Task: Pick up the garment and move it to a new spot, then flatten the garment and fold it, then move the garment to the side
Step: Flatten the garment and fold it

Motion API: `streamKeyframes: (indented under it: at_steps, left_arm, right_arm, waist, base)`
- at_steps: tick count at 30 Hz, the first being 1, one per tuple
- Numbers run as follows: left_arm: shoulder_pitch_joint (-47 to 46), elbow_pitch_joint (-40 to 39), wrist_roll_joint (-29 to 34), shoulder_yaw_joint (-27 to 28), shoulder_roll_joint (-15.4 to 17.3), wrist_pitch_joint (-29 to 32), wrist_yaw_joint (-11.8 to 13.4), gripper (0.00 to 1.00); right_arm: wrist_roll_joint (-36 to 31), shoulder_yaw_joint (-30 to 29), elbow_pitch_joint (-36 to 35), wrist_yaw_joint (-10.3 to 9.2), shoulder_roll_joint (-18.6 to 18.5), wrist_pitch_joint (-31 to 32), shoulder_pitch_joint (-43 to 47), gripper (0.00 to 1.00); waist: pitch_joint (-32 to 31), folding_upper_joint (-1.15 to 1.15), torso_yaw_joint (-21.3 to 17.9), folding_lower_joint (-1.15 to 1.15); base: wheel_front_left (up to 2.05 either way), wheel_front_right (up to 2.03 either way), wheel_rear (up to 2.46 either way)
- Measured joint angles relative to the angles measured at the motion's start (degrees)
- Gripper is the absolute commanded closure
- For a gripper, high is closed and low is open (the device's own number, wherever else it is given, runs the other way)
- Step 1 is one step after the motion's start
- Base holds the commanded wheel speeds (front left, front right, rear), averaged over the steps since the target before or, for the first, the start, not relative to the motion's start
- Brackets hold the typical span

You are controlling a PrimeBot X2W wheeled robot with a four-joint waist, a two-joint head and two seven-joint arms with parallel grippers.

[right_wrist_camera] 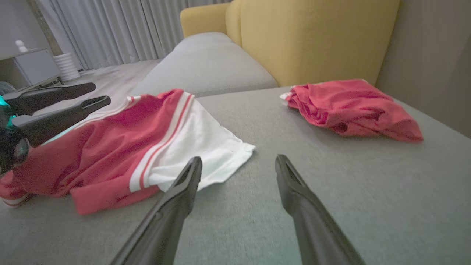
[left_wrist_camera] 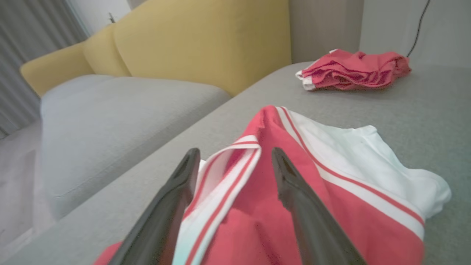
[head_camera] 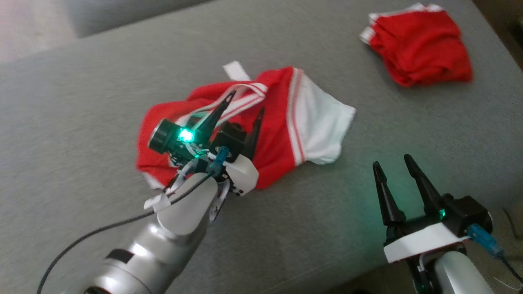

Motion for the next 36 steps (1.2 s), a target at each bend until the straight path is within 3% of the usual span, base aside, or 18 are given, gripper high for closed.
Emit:
streamKeyframes:
  at_steps: [10, 11, 12, 13, 18, 23, 30, 36]
  left_arm:
    - [-7.88, 11.92, -3.09, -2.36, -0.09, -2.3, 2.32, 0.0]
    - [-8.47, 12.84, -3.32, -2.35, -0.07, -2.58, 2.34, 0.15]
    - [-8.81, 13.52, -3.64, -2.35, -0.05, -2.82, 2.5, 0.7]
    - [-9.03, 14.17, -3.91, -2.35, -0.05, -3.28, 2.45, 1.0]
    - [-9.01, 13.19, -6.54, -2.66, -0.03, -4.54, -0.7, 1.0]
    - [-11.39, 6.8, -8.11, -2.45, -0.03, -4.78, -3.16, 1.0]
    - [-23.02, -3.98, -9.1, 6.79, -0.42, -5.2, -6.5, 1.0]
    - [-25.88, -12.8, -9.56, 15.72, -0.83, -5.26, -8.98, 1.0]
  right_arm:
    - [1.93, -0.47, 0.45, 0.0, 1.68, 0.0, -2.23, 0.0]
    - [1.93, -0.42, 0.47, 0.0, 1.77, 0.0, -2.21, 0.0]
    - [1.98, -0.44, 0.48, 0.0, 1.82, 0.0, -2.21, 0.0]
    - [1.98, -0.45, 0.49, 0.0, 1.82, 0.0, -2.21, 0.0]
    - [1.98, -0.48, 0.87, 0.0, 1.94, 0.0, -2.16, 0.0]
    - [1.88, -0.7, 1.13, 0.0, 2.29, 0.0, -2.02, 0.0]
    - [0.99, -0.89, 2.11, 0.0, 2.38, 0.0, 0.41, 0.0]
    - [0.12, -1.43, 2.22, 0.0, 0.76, 0.0, 3.58, 0.0]
  waist:
    - [5.53, 0.0, -8.67, -0.01]
    - [5.78, 0.0, -9.22, -0.01]
    - [5.95, 0.0, -9.7, -0.01]
    - [6.03, 0.0, -10.14, -0.02]
    - [4.98, 0.0, -11.25, -0.03]
    - [2.55, 0.0, -11.58, -0.02]
    - [-3.48, 0.0, -10.85, -0.03]
    - [-9.51, 0.0, -8.43, -0.03]
  base:
    - [0.0, 0.0, 0.0]
    - [0.0, 0.0, 0.0]
    - [0.0, 0.0, 0.0]
    - [0.0, 0.0, 0.0]
    - [0.0, 0.0, 0.0]
    - [0.0, 0.0, 0.0]
    - [0.0, 0.0, 0.0]
    - [0.0, 0.0, 0.0]
